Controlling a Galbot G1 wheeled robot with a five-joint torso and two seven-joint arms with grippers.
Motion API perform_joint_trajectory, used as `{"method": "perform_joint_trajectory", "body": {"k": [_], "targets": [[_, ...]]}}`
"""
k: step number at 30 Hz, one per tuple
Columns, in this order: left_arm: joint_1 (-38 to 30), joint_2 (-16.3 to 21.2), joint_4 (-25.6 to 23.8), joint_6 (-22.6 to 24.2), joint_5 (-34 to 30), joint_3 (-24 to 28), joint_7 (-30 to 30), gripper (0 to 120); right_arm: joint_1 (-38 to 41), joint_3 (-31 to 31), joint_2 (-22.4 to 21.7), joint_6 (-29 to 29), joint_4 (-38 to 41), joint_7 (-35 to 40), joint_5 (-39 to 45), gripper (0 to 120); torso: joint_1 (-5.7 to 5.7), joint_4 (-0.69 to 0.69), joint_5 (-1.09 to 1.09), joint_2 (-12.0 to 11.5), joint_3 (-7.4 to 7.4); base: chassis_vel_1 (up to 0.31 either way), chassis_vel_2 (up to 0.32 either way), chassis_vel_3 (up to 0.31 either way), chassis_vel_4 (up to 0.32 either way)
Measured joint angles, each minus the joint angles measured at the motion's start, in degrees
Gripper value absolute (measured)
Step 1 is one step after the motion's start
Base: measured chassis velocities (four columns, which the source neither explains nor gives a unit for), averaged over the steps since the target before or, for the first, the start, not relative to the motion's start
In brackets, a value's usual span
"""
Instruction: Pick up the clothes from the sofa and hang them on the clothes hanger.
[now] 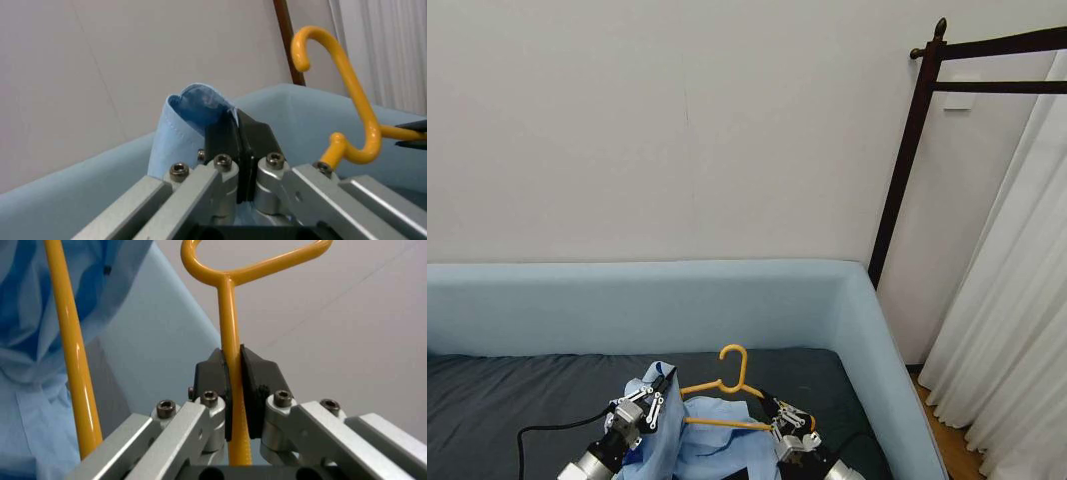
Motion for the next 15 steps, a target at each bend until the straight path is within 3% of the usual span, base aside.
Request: {"method": "perform_joint_trajectory", "body": {"k": [7, 15], "targets": [[1.35, -1.4, -1.33, -0.54, -0.01, 0.79, 3.14, 0, 1.94, -1.57, 4.05, 5.73, -2.12, -1.42, -0.32, 4, 0.0, 0.01, 0.0, 0.0, 0.0, 0.0, 0.0, 0.0, 0.0], [3.17, -4.02, -0.82, -2.28, 1.12, 0.97, 7.23, 0, 5.04, -4.43, 6.67, 3.35, -3.51, 0.42, 3.9, 4, 0.0, 0.01, -0.01, 0.0, 0.0, 0.0, 0.0, 0.0, 0.0]]}}
